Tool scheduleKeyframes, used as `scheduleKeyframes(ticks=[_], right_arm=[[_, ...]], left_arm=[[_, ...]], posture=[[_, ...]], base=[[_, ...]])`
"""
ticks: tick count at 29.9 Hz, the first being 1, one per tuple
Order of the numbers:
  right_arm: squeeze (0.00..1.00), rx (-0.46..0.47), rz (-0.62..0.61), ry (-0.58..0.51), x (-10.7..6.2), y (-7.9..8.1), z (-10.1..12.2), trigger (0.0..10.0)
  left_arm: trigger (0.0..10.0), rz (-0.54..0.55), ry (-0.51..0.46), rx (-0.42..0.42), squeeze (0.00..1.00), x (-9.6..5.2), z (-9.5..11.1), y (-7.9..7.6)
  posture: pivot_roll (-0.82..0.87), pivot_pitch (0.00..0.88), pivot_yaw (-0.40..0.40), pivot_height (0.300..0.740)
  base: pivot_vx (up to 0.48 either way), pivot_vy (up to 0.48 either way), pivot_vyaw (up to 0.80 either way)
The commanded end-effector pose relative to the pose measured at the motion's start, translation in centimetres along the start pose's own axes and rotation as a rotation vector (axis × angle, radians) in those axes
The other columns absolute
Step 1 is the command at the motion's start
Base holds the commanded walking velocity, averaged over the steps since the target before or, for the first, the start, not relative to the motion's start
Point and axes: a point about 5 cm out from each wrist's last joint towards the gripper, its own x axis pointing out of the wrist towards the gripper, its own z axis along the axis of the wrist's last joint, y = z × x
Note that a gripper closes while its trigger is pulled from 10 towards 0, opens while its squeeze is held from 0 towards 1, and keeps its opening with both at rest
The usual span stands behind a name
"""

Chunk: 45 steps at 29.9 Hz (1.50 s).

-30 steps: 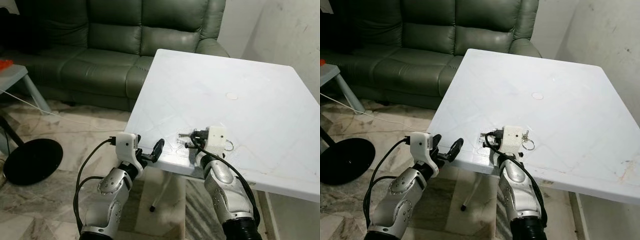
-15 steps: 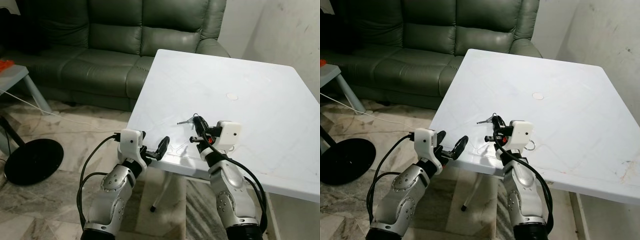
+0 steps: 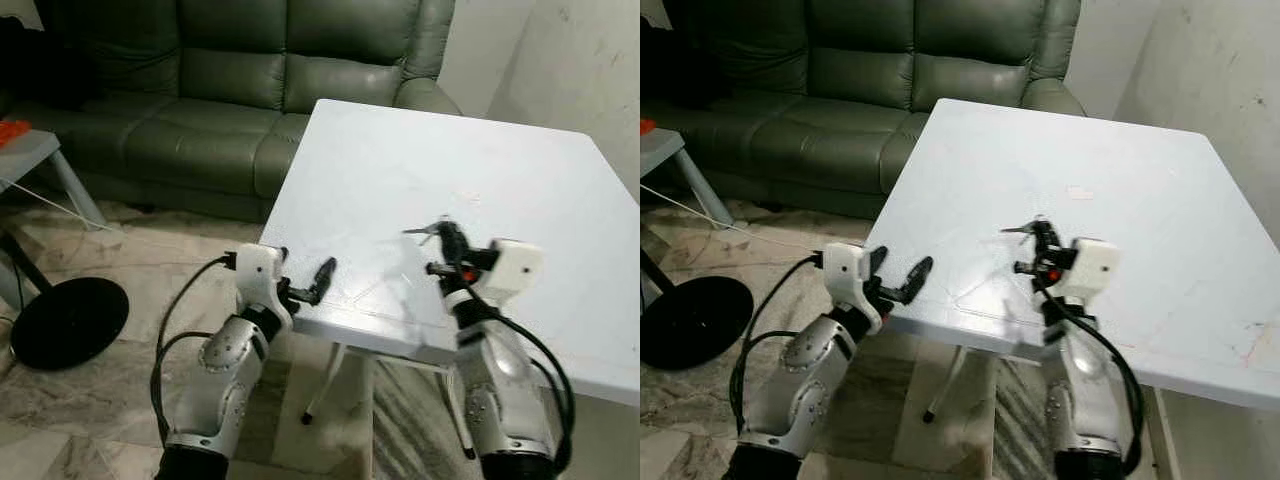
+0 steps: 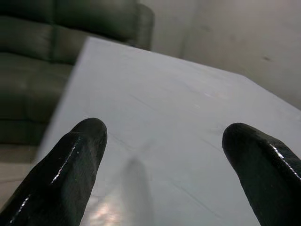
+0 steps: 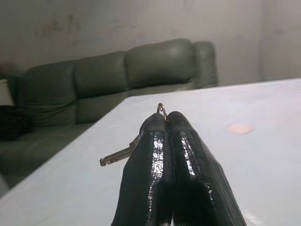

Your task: Hang keys on a hook

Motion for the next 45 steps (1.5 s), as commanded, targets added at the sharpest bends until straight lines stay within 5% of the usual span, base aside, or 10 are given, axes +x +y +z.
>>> scheduleKeyframes(ticks=[1,11,21,38,45], right_arm=[[0.00,-0.006,0.014,-0.038,-0.1,0.0,0.7,10.0],[0.00,-0.085,-0.007,-0.055,-2.7,-0.9,1.5,10.0],[0.00,-0.081,-0.005,-0.009,-4.8,0.2,0.4,10.0],[0.00,-0.121,0.004,0.024,-2.6,-0.2,0.3,10.0],[0.00,-0.118,0.006,0.032,-2.1,0.1,0.0,10.0]], left_arm=[[10.0,0.006,-0.027,0.008,0.00,0.1,0.6,0.0],[10.0,0.166,-0.133,0.021,0.00,-1.0,2.9,3.9],[10.0,0.177,-0.154,-0.006,0.00,-1.8,2.2,4.0],[10.0,0.144,-0.155,0.019,0.00,0.2,2.9,4.3],[10.0,0.142,-0.164,0.016,0.00,0.8,3.1,4.2]], posture=[[-0.02,0.002,-0.062,0.740],[-0.02,0.007,-0.060,0.740],[-0.04,0.005,-0.048,0.740],[-0.04,0.000,-0.045,0.740],[-0.03,0.000,-0.043,0.740]], base=[[0.000,0.000,0.00],[0.000,0.000,0.00],[0.000,0.000,0.00],[0.000,0.000,0.00],[0.000,0.000,-0.74]])
